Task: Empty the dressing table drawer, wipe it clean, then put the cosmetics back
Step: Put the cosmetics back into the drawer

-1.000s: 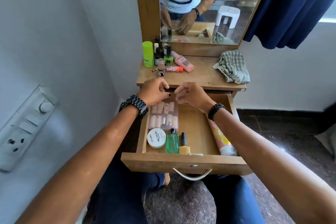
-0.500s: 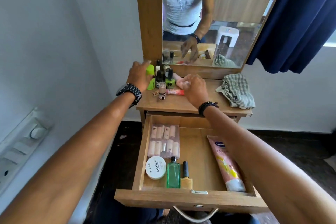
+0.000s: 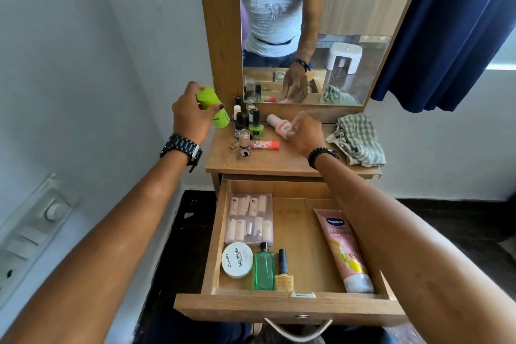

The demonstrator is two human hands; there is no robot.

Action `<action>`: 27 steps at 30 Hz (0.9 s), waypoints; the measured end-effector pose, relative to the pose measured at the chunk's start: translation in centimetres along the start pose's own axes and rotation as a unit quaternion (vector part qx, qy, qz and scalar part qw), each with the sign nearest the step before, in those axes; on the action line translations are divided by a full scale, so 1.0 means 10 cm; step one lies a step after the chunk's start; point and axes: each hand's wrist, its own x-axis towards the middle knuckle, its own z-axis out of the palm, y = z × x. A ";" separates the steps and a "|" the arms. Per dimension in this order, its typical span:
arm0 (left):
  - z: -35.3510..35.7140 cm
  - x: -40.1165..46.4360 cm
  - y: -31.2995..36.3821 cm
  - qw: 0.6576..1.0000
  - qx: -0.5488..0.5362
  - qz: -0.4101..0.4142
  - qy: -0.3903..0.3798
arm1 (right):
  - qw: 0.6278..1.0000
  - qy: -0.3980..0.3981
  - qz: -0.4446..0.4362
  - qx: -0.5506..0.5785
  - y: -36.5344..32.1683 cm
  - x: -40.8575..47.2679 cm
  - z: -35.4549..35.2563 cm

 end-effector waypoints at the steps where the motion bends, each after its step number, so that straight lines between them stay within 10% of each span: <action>1: -0.04 -0.03 0.05 1.000 -0.007 0.006 0.009 | 1.000 0.017 0.010 0.013 0.02 -0.02 -0.05; 10: -0.21 -0.53 0.57 0.992 -0.099 0.081 0.014 | 0.948 0.035 0.123 0.292 0.24 -0.64 -0.54; 21: 0.44 -1.64 0.54 0.915 -0.137 -0.061 -0.374 | 0.834 -0.140 0.199 0.496 0.74 -1.71 -0.70; 27: 0.75 -2.01 0.44 0.881 -0.035 -0.107 -0.459 | 0.817 -0.186 0.236 0.492 0.95 -1.88 -0.59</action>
